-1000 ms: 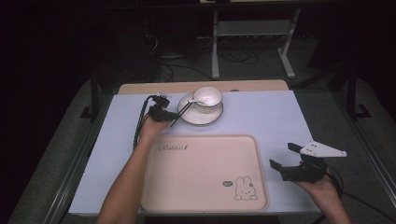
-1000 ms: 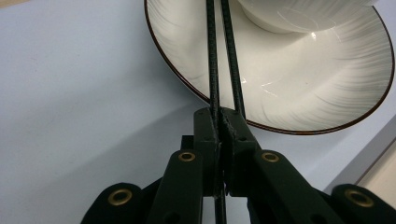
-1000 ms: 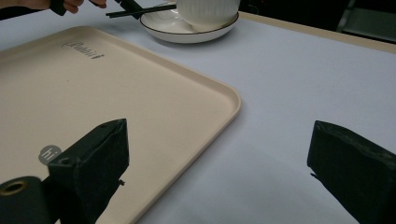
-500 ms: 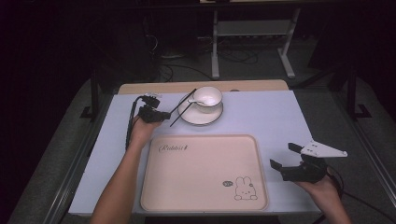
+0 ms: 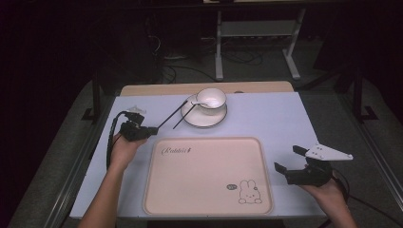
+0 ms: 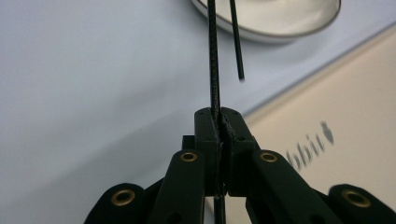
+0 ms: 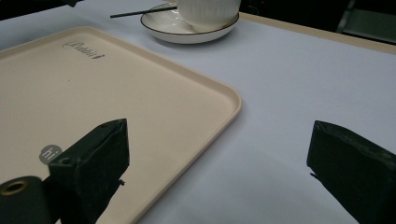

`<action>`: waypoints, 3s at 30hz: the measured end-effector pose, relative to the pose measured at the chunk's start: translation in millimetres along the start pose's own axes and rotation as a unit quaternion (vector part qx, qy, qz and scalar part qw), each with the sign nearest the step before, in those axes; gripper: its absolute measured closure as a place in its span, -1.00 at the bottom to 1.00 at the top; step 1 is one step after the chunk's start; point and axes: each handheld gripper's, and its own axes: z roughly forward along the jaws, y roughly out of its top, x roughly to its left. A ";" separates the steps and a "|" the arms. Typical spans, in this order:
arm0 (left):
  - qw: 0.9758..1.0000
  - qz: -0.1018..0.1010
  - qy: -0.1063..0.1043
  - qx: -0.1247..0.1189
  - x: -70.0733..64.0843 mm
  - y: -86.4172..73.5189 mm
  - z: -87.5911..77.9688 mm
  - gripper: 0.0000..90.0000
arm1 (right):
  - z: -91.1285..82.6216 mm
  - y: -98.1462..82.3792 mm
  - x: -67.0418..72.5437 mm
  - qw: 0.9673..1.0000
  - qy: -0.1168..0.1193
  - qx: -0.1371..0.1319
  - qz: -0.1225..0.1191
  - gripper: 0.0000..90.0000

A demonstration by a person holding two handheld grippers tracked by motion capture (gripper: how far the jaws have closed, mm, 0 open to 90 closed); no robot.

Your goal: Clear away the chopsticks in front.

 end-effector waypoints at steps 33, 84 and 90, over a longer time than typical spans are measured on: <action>0.995 0.048 -0.087 0.031 -83.2 -68.3 -17.9 0.91 | 2.4 -0.3 2.3 1.000 0.008 0.005 -0.006 -0.89; 0.993 0.080 -0.078 0.031 -53.1 14.5 23.0 -0.69 | 2.1 -1.0 1.5 1.000 0.002 0.007 -0.004 -0.88; 0.993 0.091 -0.067 0.025 -46.8 46.1 35.3 -0.69 | 1.9 -1.6 1.0 1.000 0.006 0.008 -0.004 -0.88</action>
